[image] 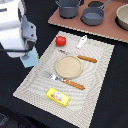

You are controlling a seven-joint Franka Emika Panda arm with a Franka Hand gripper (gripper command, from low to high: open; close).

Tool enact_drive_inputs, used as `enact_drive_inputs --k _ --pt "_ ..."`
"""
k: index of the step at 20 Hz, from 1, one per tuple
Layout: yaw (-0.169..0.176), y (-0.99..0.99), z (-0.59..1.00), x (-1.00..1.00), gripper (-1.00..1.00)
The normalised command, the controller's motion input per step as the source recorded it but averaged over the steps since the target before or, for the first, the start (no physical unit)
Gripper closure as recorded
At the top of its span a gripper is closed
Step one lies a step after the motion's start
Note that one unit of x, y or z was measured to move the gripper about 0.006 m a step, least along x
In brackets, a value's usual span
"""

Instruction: Interact with the objects in diverse but meaningful ways.

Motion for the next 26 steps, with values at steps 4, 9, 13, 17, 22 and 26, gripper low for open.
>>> enact_drive_inputs --k 4,9,13,17,22,26 --pt "-0.012 -0.78 -0.07 0.63 1.00" --pt "-0.018 -0.50 -0.21 0.54 1.00" --pt "-0.002 -0.22 -0.15 0.55 1.00" --pt "0.000 -0.04 -0.07 0.56 1.00" --pt "0.000 -0.10 -0.05 0.57 -1.00" --pt "0.000 -0.12 -0.05 0.53 -1.00"
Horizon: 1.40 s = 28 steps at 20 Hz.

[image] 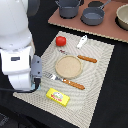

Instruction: Interact with the objects in diverse but meaningful ways.

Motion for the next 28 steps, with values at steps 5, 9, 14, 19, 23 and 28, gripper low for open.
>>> enact_drive_inputs --k 5,9,14,19,23,28 --pt "0.000 -0.13 0.17 0.47 -1.00" --pt "0.000 0.00 0.62 0.32 -1.00" --pt "-0.003 0.05 0.75 0.14 -1.00" --pt "0.001 0.22 0.72 0.06 -1.00" --pt "0.042 0.42 0.61 0.15 -1.00" --pt "0.065 0.51 0.54 0.14 -1.00"
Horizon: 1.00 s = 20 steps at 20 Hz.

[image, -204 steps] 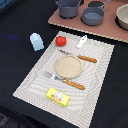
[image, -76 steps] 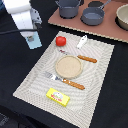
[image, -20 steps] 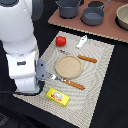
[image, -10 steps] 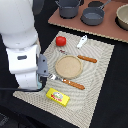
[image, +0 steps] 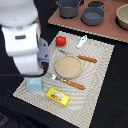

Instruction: Interact with the objects in diverse but meaningful ways.

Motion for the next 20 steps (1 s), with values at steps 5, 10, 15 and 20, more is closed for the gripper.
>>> enact_drive_inputs --k 5,10,15,20 --pt "0.052 0.66 0.39 0.29 -1.00" --pt "0.039 0.62 0.27 0.33 -1.00" --pt "0.009 0.52 0.26 0.38 -1.00" --pt "0.000 0.32 0.07 0.37 -1.00"
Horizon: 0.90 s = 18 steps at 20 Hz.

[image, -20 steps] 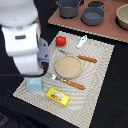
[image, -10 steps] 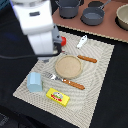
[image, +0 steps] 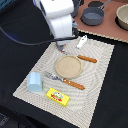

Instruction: Interact with the objects in diverse but meaningful ways.

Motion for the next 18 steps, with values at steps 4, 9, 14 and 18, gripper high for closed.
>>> enact_drive_inputs --k 4,9,14,18 --pt "0.000 0.36 -0.01 0.30 -1.00" --pt "-0.041 0.52 -0.08 0.02 -1.00" --pt "-0.019 0.69 -0.03 -0.04 -1.00" --pt "-0.006 0.76 0.00 -0.02 -1.00"
